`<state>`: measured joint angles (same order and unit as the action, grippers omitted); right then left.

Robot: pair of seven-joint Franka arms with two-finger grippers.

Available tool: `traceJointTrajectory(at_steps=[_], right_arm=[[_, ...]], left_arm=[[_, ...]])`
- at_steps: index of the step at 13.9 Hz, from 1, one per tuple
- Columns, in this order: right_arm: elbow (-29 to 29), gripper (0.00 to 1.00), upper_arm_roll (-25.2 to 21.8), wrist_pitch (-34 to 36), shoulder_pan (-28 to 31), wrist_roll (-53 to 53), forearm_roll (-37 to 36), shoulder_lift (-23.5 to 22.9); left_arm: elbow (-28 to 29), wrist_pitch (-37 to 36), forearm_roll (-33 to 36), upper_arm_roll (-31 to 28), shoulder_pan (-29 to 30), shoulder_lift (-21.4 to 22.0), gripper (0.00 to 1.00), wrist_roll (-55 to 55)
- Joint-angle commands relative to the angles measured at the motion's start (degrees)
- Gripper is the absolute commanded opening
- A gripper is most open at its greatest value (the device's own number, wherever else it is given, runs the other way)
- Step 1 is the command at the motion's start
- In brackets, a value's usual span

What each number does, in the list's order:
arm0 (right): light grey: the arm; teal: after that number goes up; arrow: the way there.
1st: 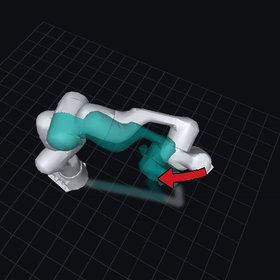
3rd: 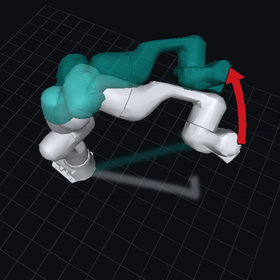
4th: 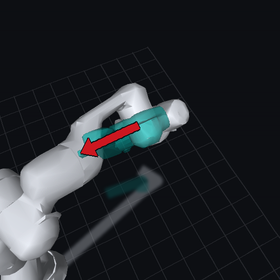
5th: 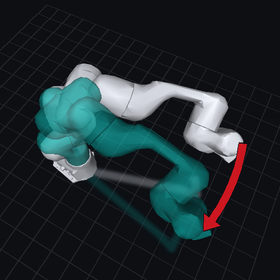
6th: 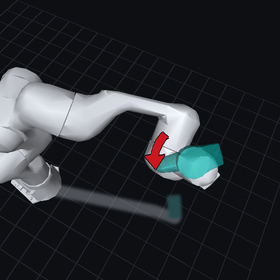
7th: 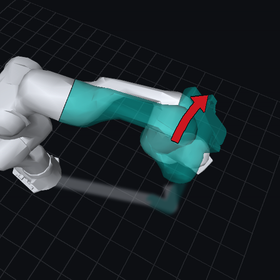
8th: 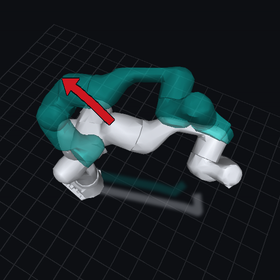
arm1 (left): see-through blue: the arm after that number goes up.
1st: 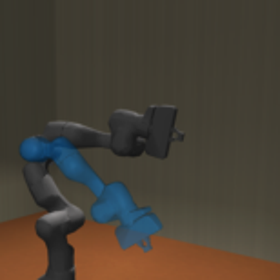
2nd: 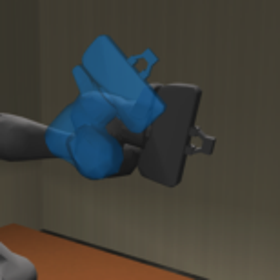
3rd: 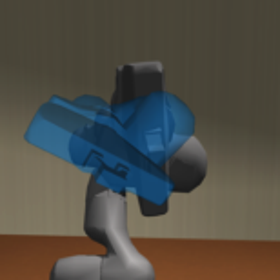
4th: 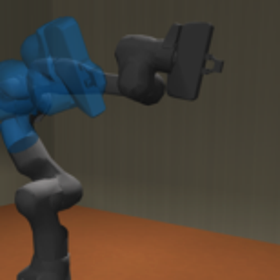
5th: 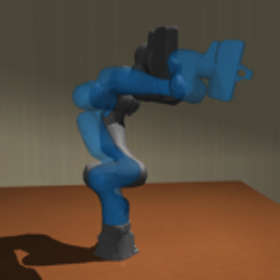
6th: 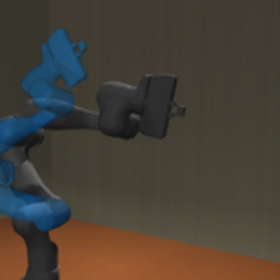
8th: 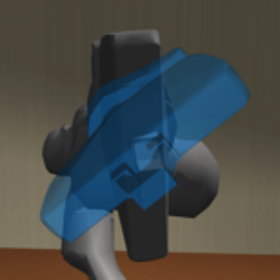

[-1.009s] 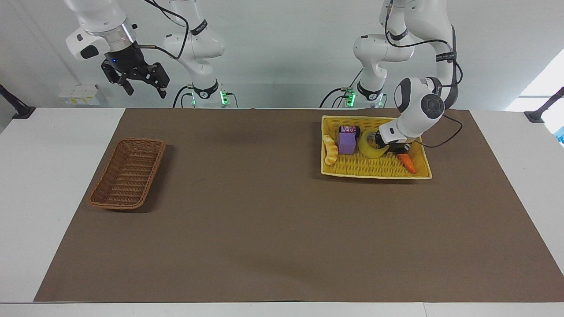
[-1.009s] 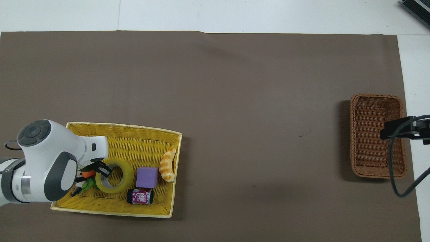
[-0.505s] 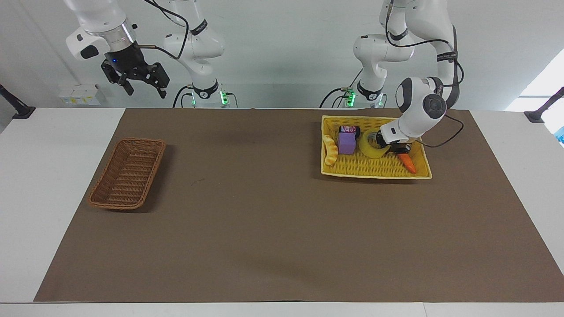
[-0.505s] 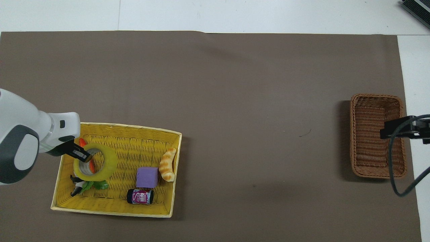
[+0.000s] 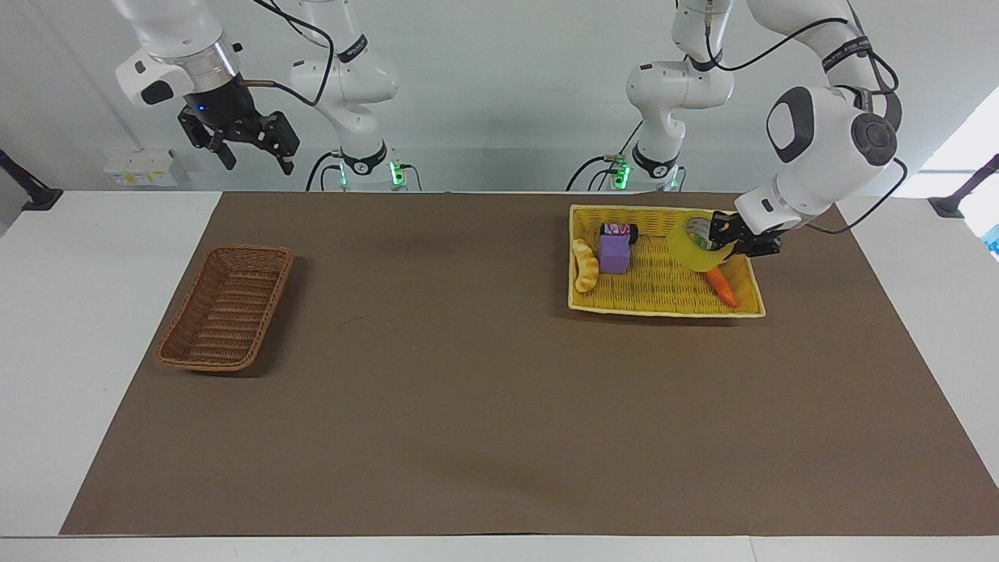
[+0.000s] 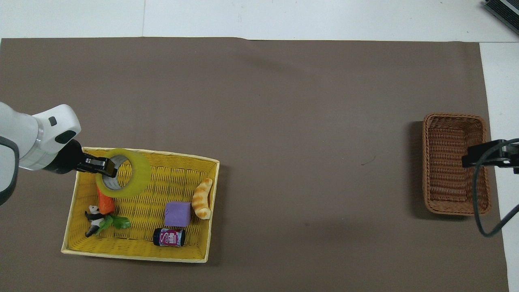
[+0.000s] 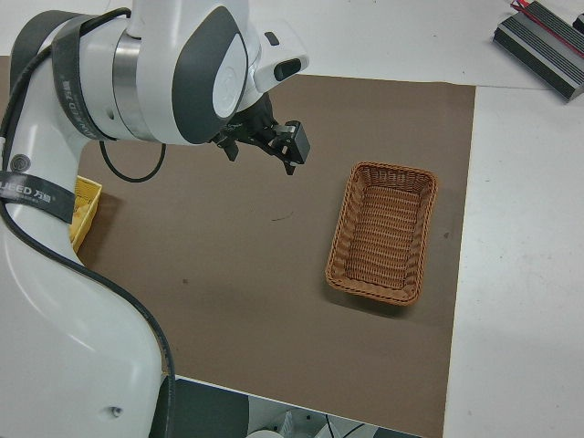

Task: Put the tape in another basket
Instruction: 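Close the left gripper on the tape roll's rim and lift it, then carry the tape with the left gripper while the right gripper reaches toward it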

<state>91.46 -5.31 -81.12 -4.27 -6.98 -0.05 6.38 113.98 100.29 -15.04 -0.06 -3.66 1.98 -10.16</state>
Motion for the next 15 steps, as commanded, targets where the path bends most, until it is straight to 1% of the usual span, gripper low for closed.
traceJointTrajectory(at_steps=[1,4,6,8,11,12,13,15], right_arm=[[1.53,1.0,0.48,-0.45,1.19,1.79,-0.04,1.27],[1.53,1.0,0.57,-1.14,0.58,1.18,-0.04,1.27],[1.62,1.0,0.83,-2.81,0.4,0.83,-0.04,1.18],[1.71,1.0,0.83,-2.99,0.4,1.09,0.22,0.83],[2.84,1.0,1.09,-2.82,-1.26,2.49,7.58,0.82],[4.68,1.0,1.09,-3.43,-3.44,2.67,9.61,1.44],[5.13,1.0,1.18,-5.43,-4.07,3.02,10.93,1.01],[6.27,1.0,1.09,-6.94,-4.17,4.78,15.76,0.39]], left_arm=[[-1.75,-0.53,-1.75,0.15,-5.46,-0.83,0.0,10.74],[-1.57,4.99,-3.76,0.24,-14.15,-0.75,0.0,24.54],[-1.57,9.82,-7.01,0.24,-18.82,-0.83,0.0,31.23],[-1.75,13.78,-10.35,0.24,-23.48,-0.83,0.0,39.21],[-2.1,21.25,-11.76,0.33,-30.07,-0.83,0.0,51.86],[-2.19,22.4,-11.77,0.33,-32.35,-0.83,0.0,56.0],[-2.36,23.11,-11.86,0.33,-33.94,-0.83,0.0,58.3],[-2.45,23.73,-12.73,0.76,-34.4,-0.83,0.0,60.17]])
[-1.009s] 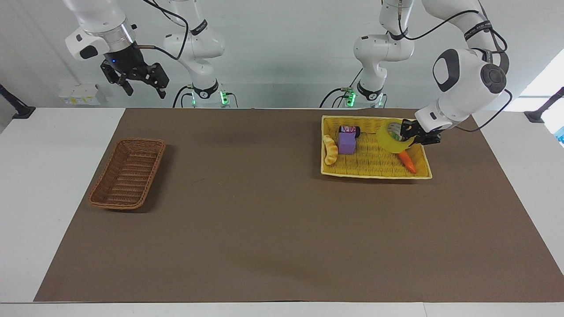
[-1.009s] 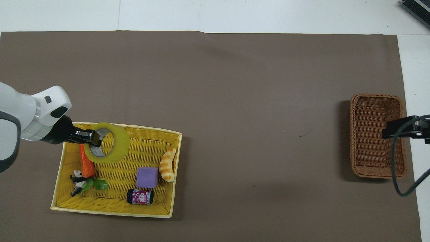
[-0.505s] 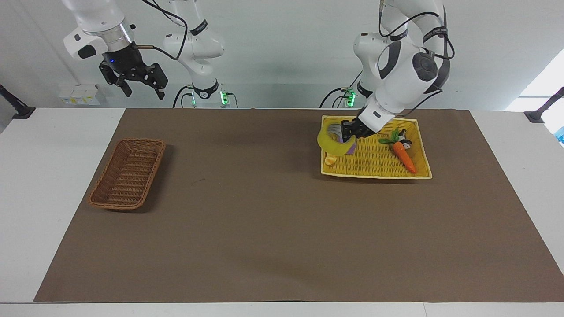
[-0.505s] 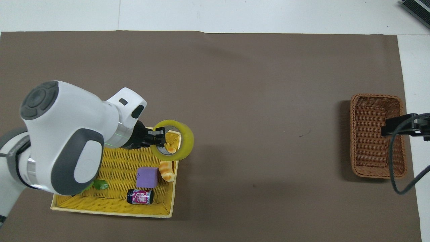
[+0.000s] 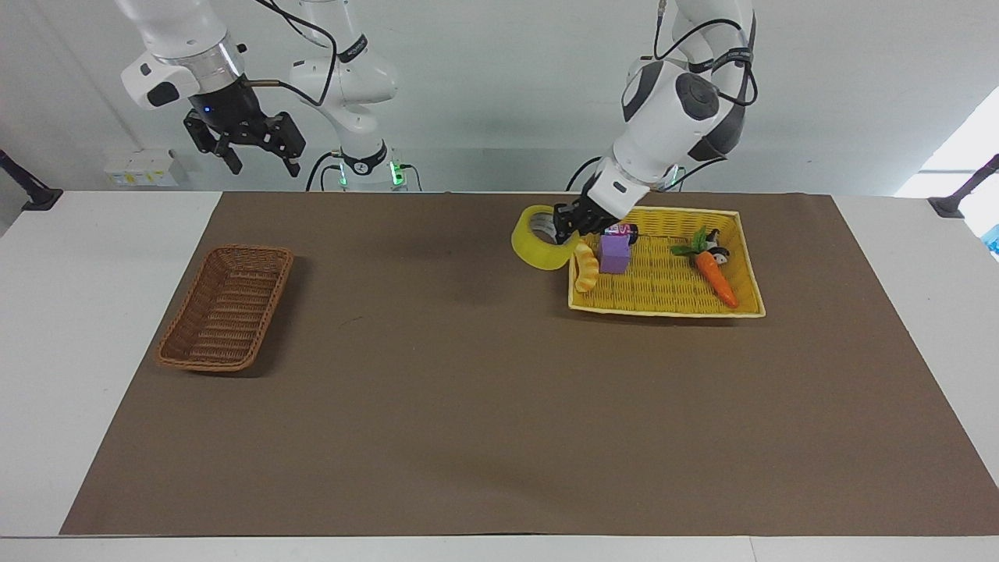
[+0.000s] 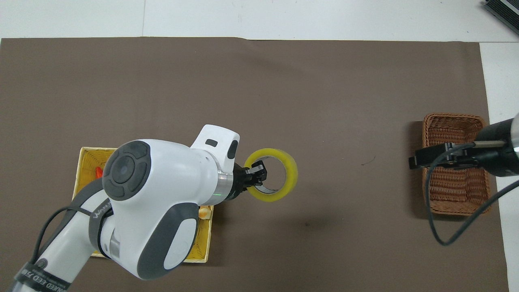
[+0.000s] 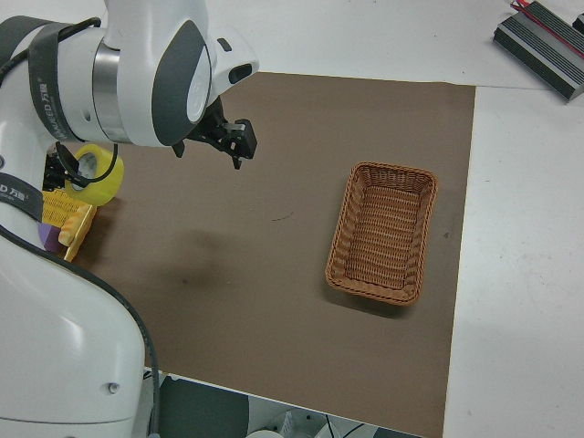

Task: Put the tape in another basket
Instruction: 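Carry the tape with the left gripper while the right gripper reaches toward it, then grasp the tape rim with the right gripper beside the left gripper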

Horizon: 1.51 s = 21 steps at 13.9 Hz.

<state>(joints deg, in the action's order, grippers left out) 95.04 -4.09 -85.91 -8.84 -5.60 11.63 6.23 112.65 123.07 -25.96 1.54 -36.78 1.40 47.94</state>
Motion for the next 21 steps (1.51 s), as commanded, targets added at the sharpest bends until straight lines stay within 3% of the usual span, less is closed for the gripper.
traceJointTrajectory(at_steps=[1,5,9,16,21], right_arm=[[3.56,1.0,-0.13,-2.25,0.66,5.67,5.15,0.27],[8.4,1.0,-0.22,-4.97,3.65,19.03,14.8,-1.3],[9.19,1.0,-0.13,-6.02,3.05,17.38,20.7,-2.28],[14.82,1.0,-0.13,-18.85,-6.44,12.02,29.76,-2.28],[16.93,1.0,-0.04,-20.71,-7.95,11.58,29.94,-1.84]], left_arm=[[-1.12,1.21,-4.34,-0.75,-1.28,-0.26,0.0,2.07],[-1.03,2.7,-7.52,-0.4,-1.28,-0.26,0.0,2.07],[-1.03,2.62,-7.79,-0.31,-1.54,-0.26,0.0,2.07],[-0.77,3.75,-9.72,-0.05,-1.63,-0.26,0.0,1.98],[-1.03,6.75,-11.57,1.45,-1.98,-0.96,0.0,1.98]])
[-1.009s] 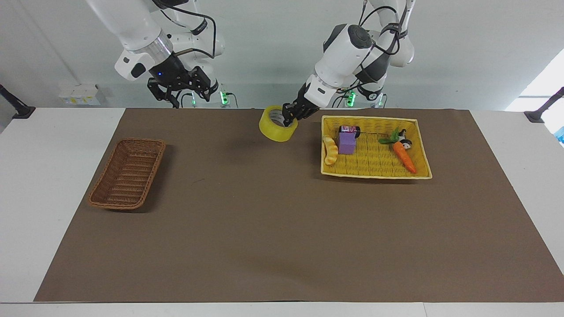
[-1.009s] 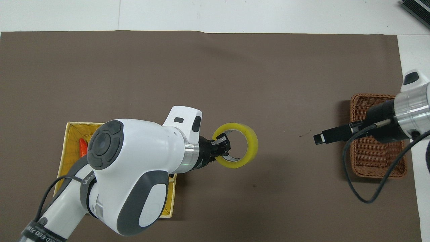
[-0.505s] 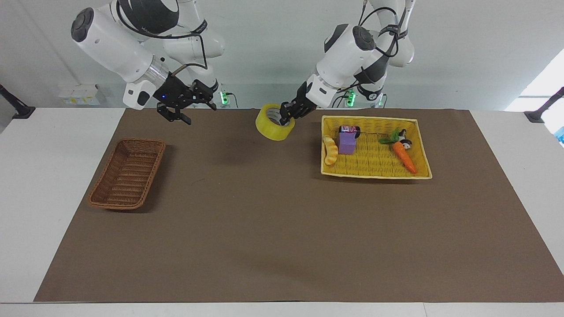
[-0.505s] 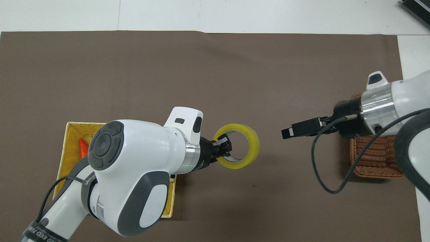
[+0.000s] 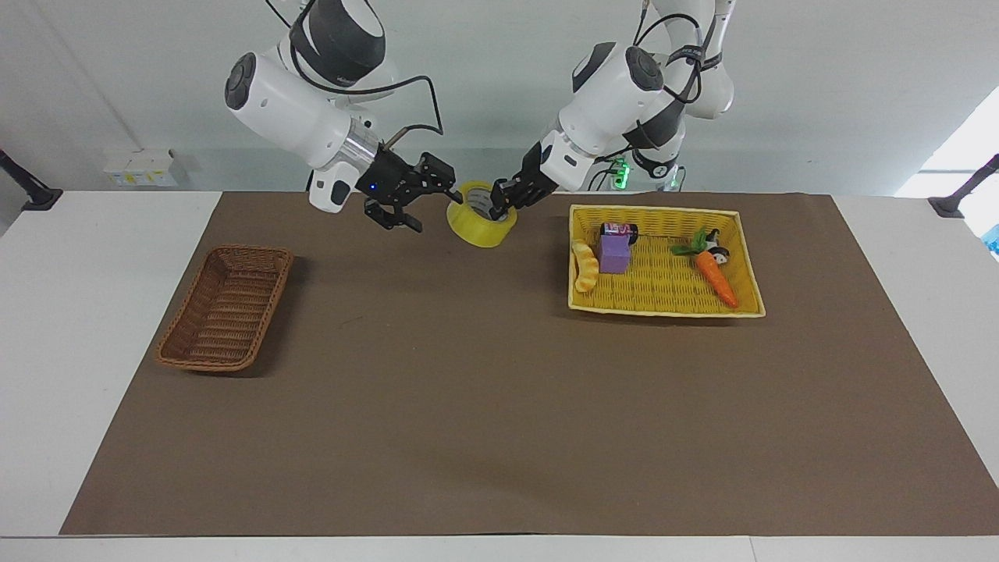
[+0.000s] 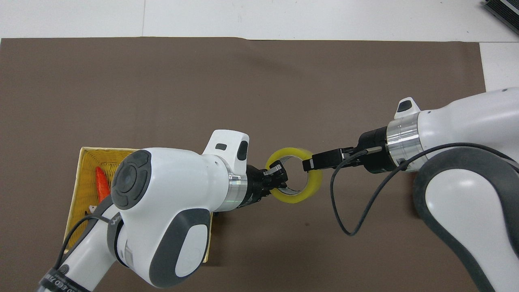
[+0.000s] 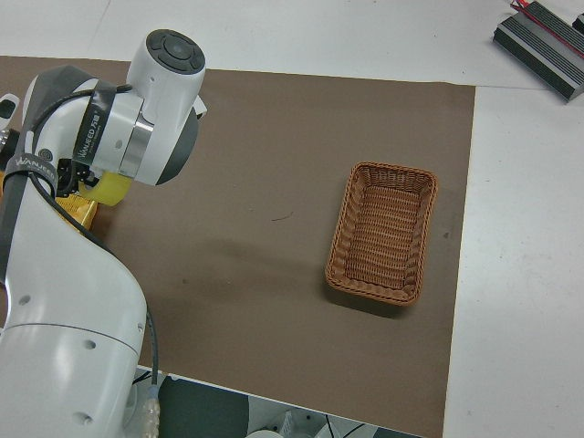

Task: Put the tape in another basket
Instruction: 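Grasp the tape rim with the right gripper beside the left gripper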

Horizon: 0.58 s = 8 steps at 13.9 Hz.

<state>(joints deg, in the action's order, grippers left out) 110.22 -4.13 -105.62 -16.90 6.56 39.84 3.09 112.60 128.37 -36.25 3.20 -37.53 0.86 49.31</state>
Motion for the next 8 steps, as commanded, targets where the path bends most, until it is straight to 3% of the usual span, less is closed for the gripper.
traceJointTrajectory(at_steps=[1,3,4,5,7,8], right_arm=[[2.01,1.0,0.0,-0.99,0.12,-1.2,1.73,1.48],[2.1,1.0,0.0,-0.46,0.12,-1.47,1.65,1.57],[2.1,0.86,0.0,-0.37,-0.06,-2.51,1.21,1.57],[2.1,0.66,0.0,-0.29,-0.06,-4.61,0.95,1.57],[1.75,0.16,0.0,-0.29,-0.67,-5.77,0.77,1.31],[1.67,0.0,0.0,-0.29,-0.67,-7.43,0.86,1.31]], left_arm=[[-0.97,1.88,-1.28,-0.13,-1.23,-0.42,0.0,0.61],[-0.97,3.02,-1.45,-0.04,-1.31,-0.5,0.0,0.61],[-0.97,3.89,-2.15,-0.04,-1.31,-0.5,0.0,0.61],[-0.97,4.6,-2.16,0.31,-1.31,-0.5,0.0,0.61],[-1.15,5.4,-2.16,0.31,-1.31,-0.59,0.0,0.52],[-1.32,5.48,-2.16,0.31,-1.31,-0.59,0.0,0.52]])
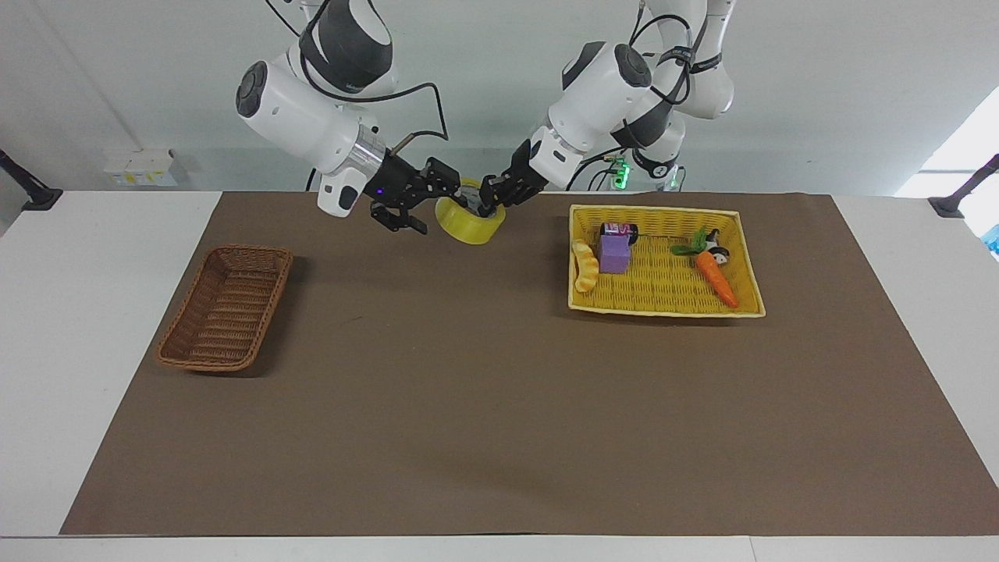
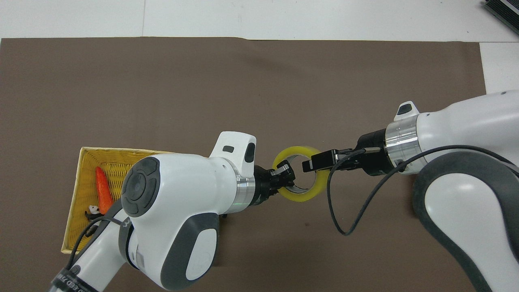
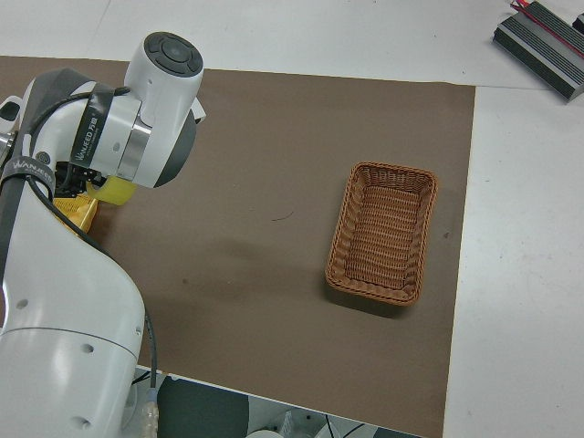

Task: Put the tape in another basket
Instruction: 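Grasp the tape rim with the right gripper beside the left gripper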

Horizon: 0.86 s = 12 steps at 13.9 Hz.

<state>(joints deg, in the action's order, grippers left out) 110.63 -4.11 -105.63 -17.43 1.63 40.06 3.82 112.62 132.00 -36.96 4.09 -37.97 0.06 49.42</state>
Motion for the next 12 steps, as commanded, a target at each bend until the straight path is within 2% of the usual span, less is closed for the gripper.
traceJointTrajectory(at_steps=[1,5,6,7,9,12], right_arm=[[0.73,0.0,-0.02,-0.1,-0.15,-5.46,0.55,0.31],[-3.22,0.0,-0.11,4.1,1.69,-7.34,-1.72,-0.39],[-4.54,0.0,-0.11,5.86,2.92,-7.16,-3.13,-0.74],[-5.51,0.0,-0.11,7.09,3.97,-7.08,-3.58,-1.09],[-6.92,0.0,-0.28,8.77,5.65,-7.07,-4.37,-1.1],[-7.89,0.0,-0.81,12.19,10.2,-3.49,-5.25,-1.01]], left_arm=[[-1.35,1.86,-1.45,-0.58,-0.87,0.2,0.0,0.42],[-1.17,4.4,-2.59,0.56,-0.87,0.2,0.0,0.42],[-1.17,4.58,-2.59,0.56,-0.87,0.2,0.22,0.33],[-1.17,4.93,-2.76,0.56,-0.87,0.2,0.99,0.33],[-1.0,4.94,-3.29,0.56,-0.7,1.16,1.0,0.59],[-0.03,7.29,-13.72,0.39,0.35,3.97,1.0,0.42]])
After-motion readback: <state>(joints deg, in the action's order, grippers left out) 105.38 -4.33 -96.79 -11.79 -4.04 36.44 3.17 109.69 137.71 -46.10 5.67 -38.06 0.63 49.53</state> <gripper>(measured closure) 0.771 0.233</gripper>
